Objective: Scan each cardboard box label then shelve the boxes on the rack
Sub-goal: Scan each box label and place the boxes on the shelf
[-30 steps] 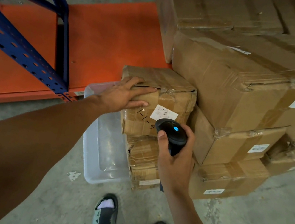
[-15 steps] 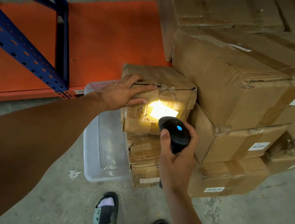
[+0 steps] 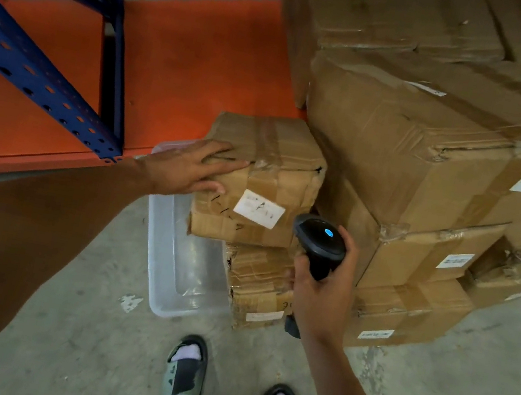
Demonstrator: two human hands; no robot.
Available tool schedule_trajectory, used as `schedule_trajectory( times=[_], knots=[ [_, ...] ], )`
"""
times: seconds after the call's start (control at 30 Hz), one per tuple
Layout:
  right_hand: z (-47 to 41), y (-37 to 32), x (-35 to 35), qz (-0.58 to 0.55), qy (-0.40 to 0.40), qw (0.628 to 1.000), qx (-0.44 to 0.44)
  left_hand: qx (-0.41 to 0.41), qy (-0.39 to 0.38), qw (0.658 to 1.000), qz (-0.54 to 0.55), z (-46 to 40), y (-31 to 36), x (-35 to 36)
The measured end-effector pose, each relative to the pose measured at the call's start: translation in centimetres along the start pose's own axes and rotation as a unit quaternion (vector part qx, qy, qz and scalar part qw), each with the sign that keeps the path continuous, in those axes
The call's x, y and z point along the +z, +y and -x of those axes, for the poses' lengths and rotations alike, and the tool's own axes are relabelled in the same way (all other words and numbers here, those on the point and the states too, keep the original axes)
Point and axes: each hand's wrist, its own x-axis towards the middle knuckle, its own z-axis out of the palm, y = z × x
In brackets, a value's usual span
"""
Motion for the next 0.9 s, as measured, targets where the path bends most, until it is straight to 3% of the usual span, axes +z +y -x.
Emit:
schedule_trajectory(
  times=[0.07,0.17,0.33,0.5,0.77,0.83,0.9],
  knots=[
    [-0.2,1.1,-0.3,0.008,0.018,1.000,0.024,0.023,-0.046,0.998,-0.035,2.9,-1.0,1.3],
    [-1.5,3.0,-0.6,0.120,0.019,0.992,0.037,0.025,-0.089,0.994,-0.052,7.5,-1.7,4.9],
    [-5.7,5.7,0.0,0.357,-0.070,0.930,0.053,-0.010,-0.017,0.999,-0.043,9.4,-2.4,8.6],
    [-8.7,5.8,1.9,0.445,-0.118,0.884,0.081,0.001,0.010,0.999,-0.036,9.3,-2.8,9.4],
    [-8.5,5.3,1.7,0.442,-0.124,0.881,0.118,0.000,0.023,1.000,0.000,8.8,-2.7,9.0],
    [-7.4,4.4,1.6,0.429,-0.112,0.891,0.098,-0.014,0.021,0.999,0.021,8.8,-2.2,8.9],
    [-5.7,3.3,1.8,0.370,-0.067,0.925,0.051,-0.026,0.035,0.997,0.057,8.7,-1.3,8.3]
  ],
)
